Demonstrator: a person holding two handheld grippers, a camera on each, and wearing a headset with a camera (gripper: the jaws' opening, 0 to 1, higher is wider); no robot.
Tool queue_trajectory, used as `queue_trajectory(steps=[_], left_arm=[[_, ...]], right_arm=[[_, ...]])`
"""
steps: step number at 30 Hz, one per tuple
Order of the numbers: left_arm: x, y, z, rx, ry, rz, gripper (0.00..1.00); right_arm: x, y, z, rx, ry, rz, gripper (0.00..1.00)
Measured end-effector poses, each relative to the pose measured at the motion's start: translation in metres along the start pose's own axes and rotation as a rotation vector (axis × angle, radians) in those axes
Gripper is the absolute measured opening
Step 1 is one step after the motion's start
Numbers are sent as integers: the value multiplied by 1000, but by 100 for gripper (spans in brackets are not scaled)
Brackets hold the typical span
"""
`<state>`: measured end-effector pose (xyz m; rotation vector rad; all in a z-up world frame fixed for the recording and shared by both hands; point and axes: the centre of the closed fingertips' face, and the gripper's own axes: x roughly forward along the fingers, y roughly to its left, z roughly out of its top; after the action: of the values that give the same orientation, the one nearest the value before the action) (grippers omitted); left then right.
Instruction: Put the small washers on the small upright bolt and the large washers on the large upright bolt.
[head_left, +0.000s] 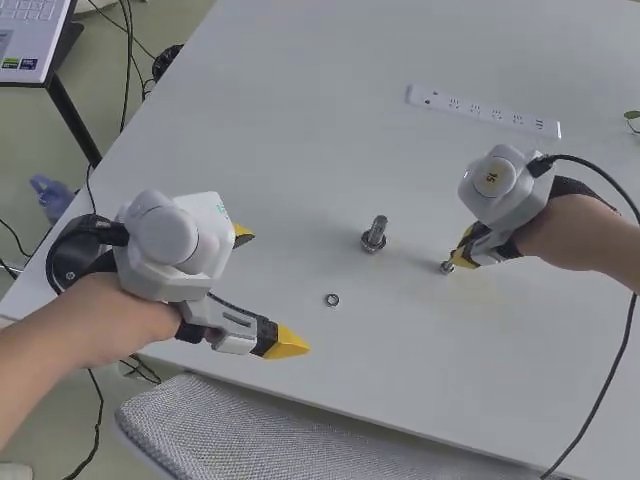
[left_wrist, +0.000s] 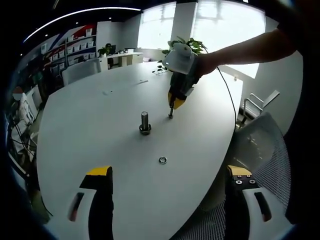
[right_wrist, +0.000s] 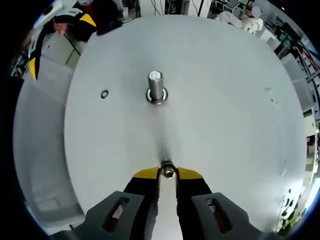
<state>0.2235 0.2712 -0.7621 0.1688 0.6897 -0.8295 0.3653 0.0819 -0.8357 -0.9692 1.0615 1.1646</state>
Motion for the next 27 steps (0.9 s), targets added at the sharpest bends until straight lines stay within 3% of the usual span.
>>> queue_trajectory(steps=[13,27], left_arm=[[-1,2,-2,-12,6,2,92],[-4,2,-4,-14,15,2,90]], right_arm=[[21,2,-7,11,4,3,12],[26,2,-3,9,8,1,12]])
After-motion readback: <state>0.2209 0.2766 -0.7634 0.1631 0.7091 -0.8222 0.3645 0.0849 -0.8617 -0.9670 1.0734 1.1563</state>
